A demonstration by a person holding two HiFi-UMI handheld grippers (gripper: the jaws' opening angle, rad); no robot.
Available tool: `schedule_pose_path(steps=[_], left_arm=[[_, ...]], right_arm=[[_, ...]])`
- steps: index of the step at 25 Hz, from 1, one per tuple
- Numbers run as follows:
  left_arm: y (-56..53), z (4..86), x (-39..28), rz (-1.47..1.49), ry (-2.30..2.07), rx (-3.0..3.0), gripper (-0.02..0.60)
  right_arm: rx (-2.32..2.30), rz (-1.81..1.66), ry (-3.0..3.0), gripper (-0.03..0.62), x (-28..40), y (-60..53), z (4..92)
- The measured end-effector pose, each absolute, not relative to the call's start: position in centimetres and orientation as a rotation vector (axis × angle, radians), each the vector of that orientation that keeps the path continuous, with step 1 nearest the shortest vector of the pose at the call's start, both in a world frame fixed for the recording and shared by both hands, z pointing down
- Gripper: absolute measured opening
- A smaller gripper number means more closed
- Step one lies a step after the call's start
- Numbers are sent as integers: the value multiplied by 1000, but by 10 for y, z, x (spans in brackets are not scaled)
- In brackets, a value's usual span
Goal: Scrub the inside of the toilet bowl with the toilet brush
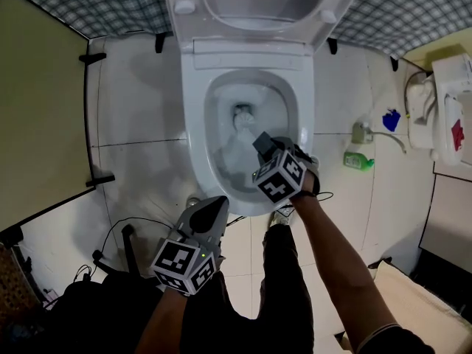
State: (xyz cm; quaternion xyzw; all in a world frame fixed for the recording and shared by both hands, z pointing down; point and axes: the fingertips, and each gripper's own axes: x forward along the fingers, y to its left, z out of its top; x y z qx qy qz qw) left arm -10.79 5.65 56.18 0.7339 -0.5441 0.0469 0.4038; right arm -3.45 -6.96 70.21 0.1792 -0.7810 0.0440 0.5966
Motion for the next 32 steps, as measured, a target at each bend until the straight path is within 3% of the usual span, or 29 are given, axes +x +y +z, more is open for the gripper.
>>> schedule_pose_path(steps=[22, 32], left_arm=[[59, 543, -109, 101, -1401, 1858, 9], [63, 548, -104, 114, -1390, 1854, 9]], right_arm=[[160, 188, -1930, 178, 27, 68, 585], [180, -53, -1849, 178, 7, 19, 628]])
